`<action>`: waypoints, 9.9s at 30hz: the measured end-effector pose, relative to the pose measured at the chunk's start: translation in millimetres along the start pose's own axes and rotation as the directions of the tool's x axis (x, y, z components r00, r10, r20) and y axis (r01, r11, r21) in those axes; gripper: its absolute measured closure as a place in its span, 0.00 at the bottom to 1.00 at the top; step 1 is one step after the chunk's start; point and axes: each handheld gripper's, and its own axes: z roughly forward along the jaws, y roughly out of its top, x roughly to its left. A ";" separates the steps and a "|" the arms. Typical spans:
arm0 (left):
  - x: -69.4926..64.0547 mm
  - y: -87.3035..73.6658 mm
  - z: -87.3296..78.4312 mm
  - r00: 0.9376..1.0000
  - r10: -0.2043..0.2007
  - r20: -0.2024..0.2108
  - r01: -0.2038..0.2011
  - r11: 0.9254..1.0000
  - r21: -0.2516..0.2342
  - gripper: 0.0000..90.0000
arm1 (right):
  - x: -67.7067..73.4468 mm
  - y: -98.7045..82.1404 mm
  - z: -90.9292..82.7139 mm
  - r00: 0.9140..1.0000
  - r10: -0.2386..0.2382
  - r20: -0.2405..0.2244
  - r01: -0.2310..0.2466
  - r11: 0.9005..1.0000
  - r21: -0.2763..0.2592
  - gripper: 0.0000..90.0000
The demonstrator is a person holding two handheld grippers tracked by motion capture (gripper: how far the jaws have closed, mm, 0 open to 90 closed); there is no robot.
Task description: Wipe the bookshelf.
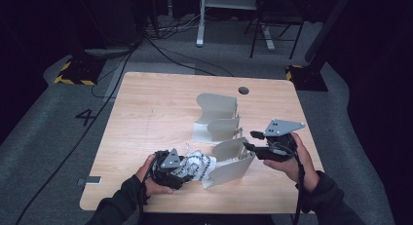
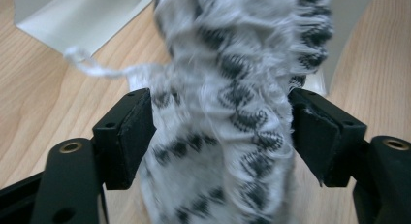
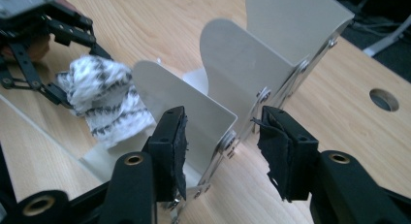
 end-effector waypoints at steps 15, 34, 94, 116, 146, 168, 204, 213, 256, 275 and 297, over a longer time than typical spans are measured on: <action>2.9 22.1 43.2 1.000 -0.020 -0.015 0.021 0.997 0.075 0.24 | -9.6 -3.7 21.8 1.000 0.002 -0.014 -0.001 0.996 0.085 0.85; 16.4 19.5 12.6 1.000 0.000 -0.017 0.000 0.999 0.037 0.81 | -30.2 11.4 44.5 0.991 -0.053 -0.124 0.059 0.997 0.047 0.88; -8.8 53.1 -2.1 0.983 0.185 -0.019 -0.185 0.960 -0.211 0.86 | -1.8 -4.8 39.7 0.987 -0.053 -0.154 0.030 0.988 -0.151 0.75; -5.8 53.2 10.7 0.983 0.183 0.013 -0.176 0.963 -0.205 0.86 | -10.0 -23.0 11.2 0.997 -0.029 -0.075 0.012 0.978 -0.209 0.47; -6.5 34.0 44.1 0.970 0.223 0.099 -0.222 0.975 -0.029 0.86 | -71.5 -131.3 71.6 0.986 0.147 0.079 -0.152 0.987 0.057 0.34; -6.9 52.7 6.8 0.973 0.230 0.014 -0.226 0.963 -0.149 0.86 | -73.8 -141.0 87.7 0.979 0.194 0.054 -0.197 0.979 0.045 0.27; 0.7 46.5 -23.9 0.986 0.164 -0.028 -0.165 0.939 -0.302 0.86 | -72.4 -137.7 92.2 0.979 0.195 0.061 -0.198 0.979 0.052 0.21; -4.8 41.1 17.8 0.981 0.188 0.055 -0.178 0.972 -0.151 0.86 | -72.0 -137.7 92.1 0.978 0.196 0.063 -0.200 0.978 0.052 0.21; -1.3 31.8 38.6 0.983 -0.057 -0.175 0.050 0.998 -0.046 0.87 | -70.8 -138.2 91.3 0.978 0.199 0.066 -0.203 0.978 0.052 0.21; 0.6 50.6 6.9 0.971 -0.114 -0.210 0.074 0.980 -0.186 0.87 | -66.3 -140.8 87.4 0.975 0.207 0.077 -0.211 0.976 0.052 0.21; 4.0 39.6 31.5 0.977 -0.108 -0.185 0.099 0.993 -0.060 0.87 | -66.3 -140.9 87.3 0.975 0.207 0.076 -0.212 0.976 0.051 0.21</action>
